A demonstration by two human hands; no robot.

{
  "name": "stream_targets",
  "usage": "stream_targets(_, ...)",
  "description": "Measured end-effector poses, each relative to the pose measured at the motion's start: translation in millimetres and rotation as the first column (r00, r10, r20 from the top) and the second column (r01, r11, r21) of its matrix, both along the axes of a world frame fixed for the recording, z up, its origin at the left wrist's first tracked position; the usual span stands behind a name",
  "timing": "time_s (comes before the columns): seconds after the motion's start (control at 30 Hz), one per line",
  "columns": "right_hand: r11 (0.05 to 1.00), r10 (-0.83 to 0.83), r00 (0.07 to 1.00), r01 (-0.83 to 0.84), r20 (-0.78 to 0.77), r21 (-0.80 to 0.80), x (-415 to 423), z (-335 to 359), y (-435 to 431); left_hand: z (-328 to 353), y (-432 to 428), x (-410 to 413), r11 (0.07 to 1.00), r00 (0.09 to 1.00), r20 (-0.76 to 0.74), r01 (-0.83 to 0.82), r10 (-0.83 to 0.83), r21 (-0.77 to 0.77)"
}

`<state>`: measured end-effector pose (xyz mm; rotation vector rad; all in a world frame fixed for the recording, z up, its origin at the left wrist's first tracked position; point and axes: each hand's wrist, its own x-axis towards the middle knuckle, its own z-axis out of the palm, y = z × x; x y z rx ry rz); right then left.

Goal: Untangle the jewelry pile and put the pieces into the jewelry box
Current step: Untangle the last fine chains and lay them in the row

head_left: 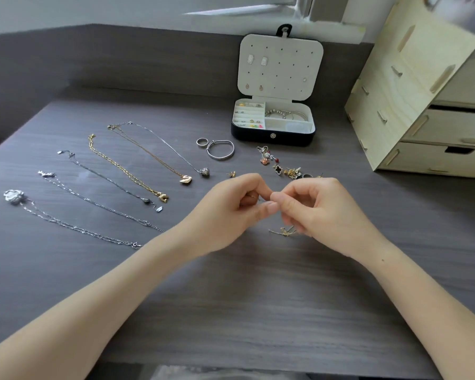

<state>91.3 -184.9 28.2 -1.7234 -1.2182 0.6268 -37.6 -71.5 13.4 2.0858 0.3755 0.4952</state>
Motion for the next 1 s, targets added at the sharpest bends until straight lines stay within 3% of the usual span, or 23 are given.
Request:
stream_targets(0.1,1.000,-0.023,0.995,0.021,-0.096,-0.021,2,3,-1,9,3,1,0.992,0.999,0.016,-0.052,0.051,0.116)
stream_targets(0.2,1.000,-0.005,0.987,0.003,-0.163,-0.010,5,11,-5,26,9,0,0.990,0.999,0.033,-0.043,0.039,0.137)
stream_targets(0.4,0.988,0.140,0.928,-0.106,-0.345,0.115,3,27,-8,68,13,-10,0.997,1.000,0.009,-0.004,0.005,-0.082)
stream_targets(0.53,0.968,0.173,0.742,-0.007,-0.647,0.251,5,28,6,87,14,-15,0.976,0.998,0.038,0.057,-0.050,-0.211)
stream_targets(0.73,0.958,0.214,0.590,0.029,-0.778,0.285,2,29,16,112,19,-16,0.959,0.995,0.102,0.018,0.011,-0.282)
stream_targets(1.0,0.964,0.199,0.694,-0.011,-0.692,0.266,-7,37,27,133,22,-23,0.877,0.970,0.241,0.127,-0.014,-0.463)
